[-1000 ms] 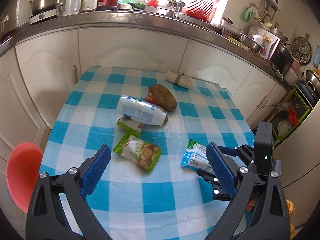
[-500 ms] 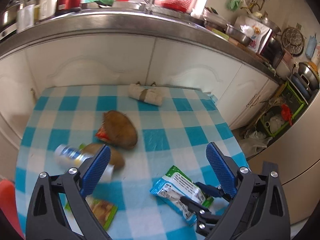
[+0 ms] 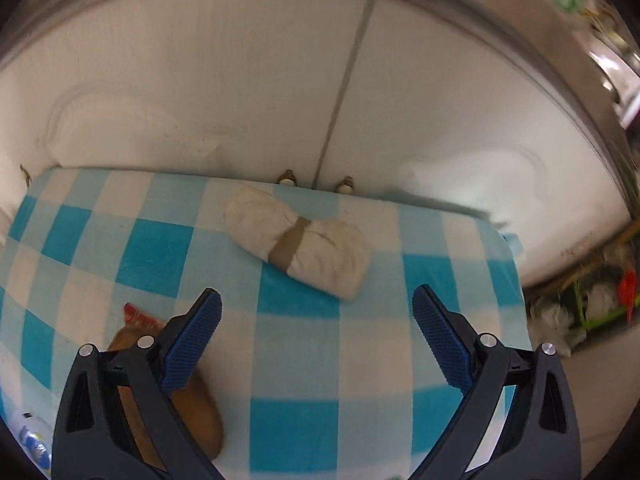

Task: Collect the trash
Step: 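Grasp the blue-green snack wrapper with the right gripper while the left grasps the rolled white cloth, then lift the rolled cloth and wrapper and carry both toward the red bucket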

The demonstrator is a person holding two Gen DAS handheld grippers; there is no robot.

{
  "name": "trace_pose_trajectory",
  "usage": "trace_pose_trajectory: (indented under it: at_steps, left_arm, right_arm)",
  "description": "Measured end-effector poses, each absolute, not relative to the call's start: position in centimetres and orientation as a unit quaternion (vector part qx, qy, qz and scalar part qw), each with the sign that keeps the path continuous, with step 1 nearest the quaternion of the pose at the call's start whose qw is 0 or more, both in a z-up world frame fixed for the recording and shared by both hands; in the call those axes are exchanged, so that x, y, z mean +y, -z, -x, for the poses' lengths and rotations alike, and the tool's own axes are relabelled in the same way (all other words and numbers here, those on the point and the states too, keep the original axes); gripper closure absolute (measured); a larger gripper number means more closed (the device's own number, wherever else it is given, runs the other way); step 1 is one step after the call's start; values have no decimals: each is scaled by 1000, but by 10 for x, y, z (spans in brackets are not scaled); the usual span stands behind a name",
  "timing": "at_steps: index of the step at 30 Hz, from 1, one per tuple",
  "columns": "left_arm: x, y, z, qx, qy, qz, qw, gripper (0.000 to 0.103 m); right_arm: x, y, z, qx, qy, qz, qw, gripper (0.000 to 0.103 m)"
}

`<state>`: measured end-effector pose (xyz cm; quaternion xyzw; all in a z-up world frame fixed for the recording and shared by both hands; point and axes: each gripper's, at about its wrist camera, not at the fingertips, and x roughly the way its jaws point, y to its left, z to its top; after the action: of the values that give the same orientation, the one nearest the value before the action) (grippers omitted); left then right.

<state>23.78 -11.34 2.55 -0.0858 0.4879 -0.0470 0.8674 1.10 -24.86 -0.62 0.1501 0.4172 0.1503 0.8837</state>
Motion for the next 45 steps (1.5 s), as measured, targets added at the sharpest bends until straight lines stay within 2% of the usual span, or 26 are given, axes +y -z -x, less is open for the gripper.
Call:
trace_pose_trajectory:
  at_steps: [12,14,15,16,21,25,45]
  left_arm:
    - [-118,3,-275,477,-28,123,870,8]
    - [-122,4,-275,471,-33,109,875,15]
    - [-126,3,-275,468,-30,103,877,25]
    - [-130,3,-275,467,-25,98,879,30]
    - [-137,0,-271,463,-18,86,882,39]
    - [-138,-3,-265,464,-4,85,882,43]
    - [-94,-70,-157,404,64,62,910,44]
  right_arm:
    - [-252,8,-13,421,-158,-164,878,60]
    - [-252,9,-13,422,-158,-168,877,53]
    - [-253,9,-13,421,-158,-170,877,51]
    - [-253,9,-12,420,-158,-171,877,48]
    - [-253,8,-11,418,-158,-171,878,42]
    - [-251,7,-11,418,-156,-163,880,32]
    - [-225,8,-8,440,-129,-51,887,30]
